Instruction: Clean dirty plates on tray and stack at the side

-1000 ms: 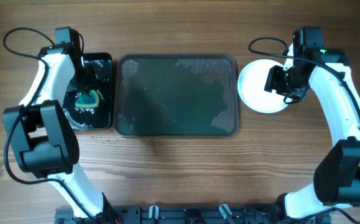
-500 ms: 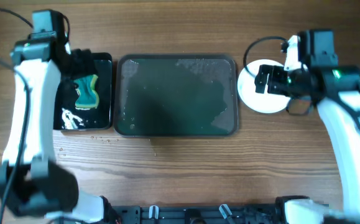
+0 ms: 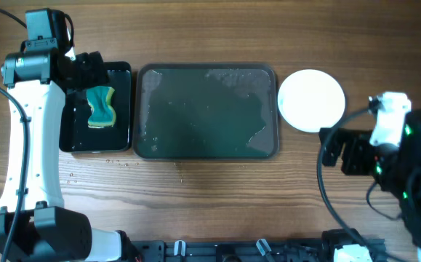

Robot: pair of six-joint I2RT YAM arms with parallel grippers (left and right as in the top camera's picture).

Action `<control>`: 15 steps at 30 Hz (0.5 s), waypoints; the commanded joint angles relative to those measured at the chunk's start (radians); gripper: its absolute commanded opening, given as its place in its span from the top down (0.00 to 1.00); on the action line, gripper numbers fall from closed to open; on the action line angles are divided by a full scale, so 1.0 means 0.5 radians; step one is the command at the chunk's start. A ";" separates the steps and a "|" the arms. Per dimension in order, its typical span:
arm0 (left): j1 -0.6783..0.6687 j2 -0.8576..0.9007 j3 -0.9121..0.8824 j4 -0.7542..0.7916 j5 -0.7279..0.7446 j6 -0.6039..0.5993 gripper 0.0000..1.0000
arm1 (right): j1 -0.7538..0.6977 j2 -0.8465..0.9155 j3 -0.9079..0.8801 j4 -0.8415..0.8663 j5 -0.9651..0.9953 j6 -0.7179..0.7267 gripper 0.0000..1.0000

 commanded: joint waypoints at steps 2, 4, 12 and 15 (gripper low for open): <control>0.001 0.015 0.001 -0.001 0.018 -0.019 0.00 | 0.005 -0.069 0.032 -0.041 -0.017 -0.035 0.00; 0.001 0.015 0.001 -0.001 0.018 -0.019 0.00 | 0.005 -0.064 0.031 -0.069 -0.017 -0.034 0.00; 0.001 0.015 0.001 -0.001 0.018 -0.019 0.00 | 0.005 -0.054 0.031 0.044 -0.009 -0.198 0.00; 0.001 0.015 0.001 -0.001 0.018 -0.019 0.00 | 0.005 -0.054 0.024 0.162 -0.010 -0.209 0.00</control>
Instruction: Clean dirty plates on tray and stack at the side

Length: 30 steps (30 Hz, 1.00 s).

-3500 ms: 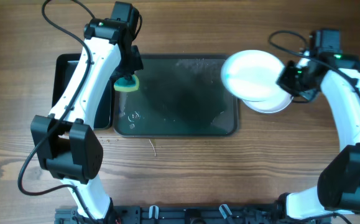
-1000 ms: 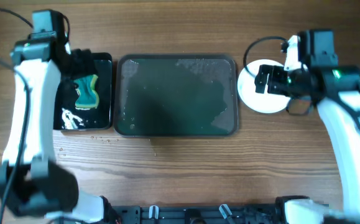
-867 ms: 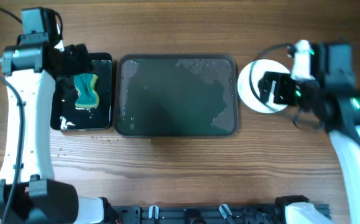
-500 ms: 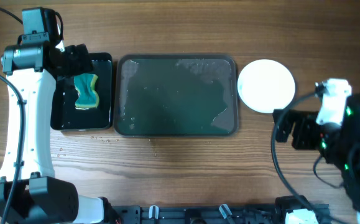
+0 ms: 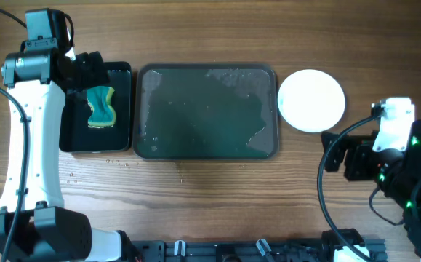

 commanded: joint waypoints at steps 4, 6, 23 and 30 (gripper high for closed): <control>0.001 0.015 0.001 -0.001 0.018 -0.019 0.00 | 0.005 -0.067 -0.153 0.539 -0.050 -0.166 0.00; 0.001 0.015 0.001 -0.001 0.018 -0.019 0.00 | 0.007 -0.156 -0.327 0.818 -0.069 -0.186 0.00; 0.001 0.015 0.001 -0.001 0.018 -0.019 0.00 | 0.007 -1.424 -2.400 2.632 -0.122 -0.079 0.00; 0.001 0.015 0.001 -0.001 0.018 -0.019 0.00 | 0.008 -1.692 -2.735 2.802 -0.122 -0.058 0.00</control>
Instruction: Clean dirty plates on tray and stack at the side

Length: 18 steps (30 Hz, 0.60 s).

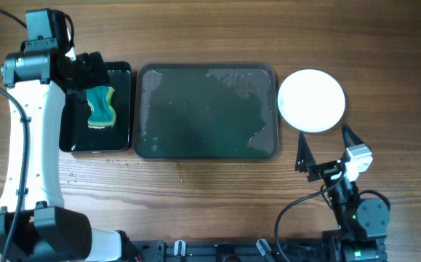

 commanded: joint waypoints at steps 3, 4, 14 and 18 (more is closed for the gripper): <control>0.001 0.015 0.001 0.005 0.011 -0.018 0.00 | 0.016 -0.130 -0.082 -0.002 -0.032 0.024 0.00; 0.001 0.015 0.001 0.005 0.011 -0.018 0.00 | 0.016 -0.130 -0.082 -0.018 -0.033 0.024 0.00; 0.001 0.015 0.001 0.005 0.011 -0.018 0.00 | 0.016 -0.053 -0.082 -0.221 -0.032 0.028 0.00; 0.001 0.015 0.001 0.005 0.011 -0.018 0.00 | 0.016 -0.021 -0.082 -0.221 -0.032 0.029 0.00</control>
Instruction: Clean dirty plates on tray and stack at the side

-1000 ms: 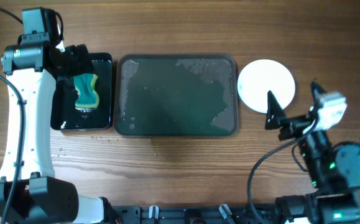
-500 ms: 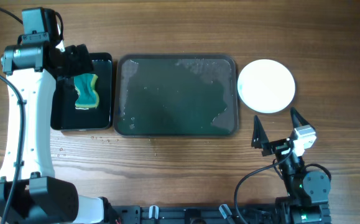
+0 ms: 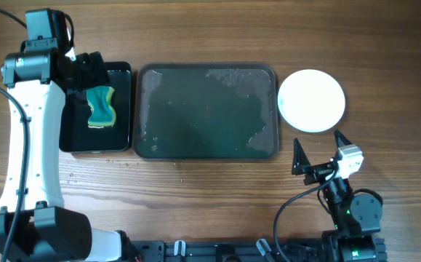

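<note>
A white plate (image 3: 312, 100) lies on the wood table to the right of the dark green tray (image 3: 206, 111). No plate is in the tray, whose floor shows wet streaks and foam at the right and left edges. My right gripper (image 3: 317, 151) is open below the plate, near the table's front, its two fingers spread wide and empty. My left gripper (image 3: 94, 67) hangs over the top of the black bin (image 3: 121, 109), just above the yellow and green sponge (image 3: 101, 107). Its fingers are too dark to read.
The black bin holding the sponge stands at the left of the tray. Water drops dot the wood in front of the bin and tray. Black cables loop by both arms.
My right gripper has shifted slightly left and toward the front edge, still open. The left arm, sponge, tray and plate have not moved.
My right arm stood at the right edge of the table beside the white plate, then lower. Later it was folded back near the front edge with its gripper open under the plate, and it stays there. The left arm held still over the sponge bin.
</note>
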Robot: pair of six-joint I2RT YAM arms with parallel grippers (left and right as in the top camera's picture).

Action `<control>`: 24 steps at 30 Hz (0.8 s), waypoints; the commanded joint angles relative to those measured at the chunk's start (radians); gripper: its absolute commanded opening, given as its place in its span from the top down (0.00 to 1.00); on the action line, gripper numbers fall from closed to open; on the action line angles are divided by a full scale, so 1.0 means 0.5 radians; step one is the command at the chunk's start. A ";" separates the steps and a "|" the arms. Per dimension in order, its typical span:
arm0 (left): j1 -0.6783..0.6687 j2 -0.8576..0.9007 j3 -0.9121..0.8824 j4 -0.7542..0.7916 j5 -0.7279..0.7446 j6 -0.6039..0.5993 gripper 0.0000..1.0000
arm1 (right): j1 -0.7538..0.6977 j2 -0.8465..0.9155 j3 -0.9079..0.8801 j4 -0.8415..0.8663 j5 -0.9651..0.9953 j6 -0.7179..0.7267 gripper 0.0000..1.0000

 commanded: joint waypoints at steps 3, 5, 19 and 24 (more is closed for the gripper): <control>0.001 0.015 0.001 0.005 0.010 -0.018 0.00 | 0.015 0.047 -0.002 0.006 -0.032 0.022 0.00; 0.001 0.015 0.001 0.005 0.010 -0.018 0.00 | 0.015 0.053 -0.002 0.006 -0.032 0.021 0.00; 0.001 0.015 0.001 0.005 0.010 -0.018 0.00 | 0.015 0.054 -0.002 0.008 -0.032 0.022 0.00; 0.001 0.015 0.001 0.005 0.010 -0.018 0.00 | 0.015 0.011 -0.002 0.008 -0.032 0.021 0.00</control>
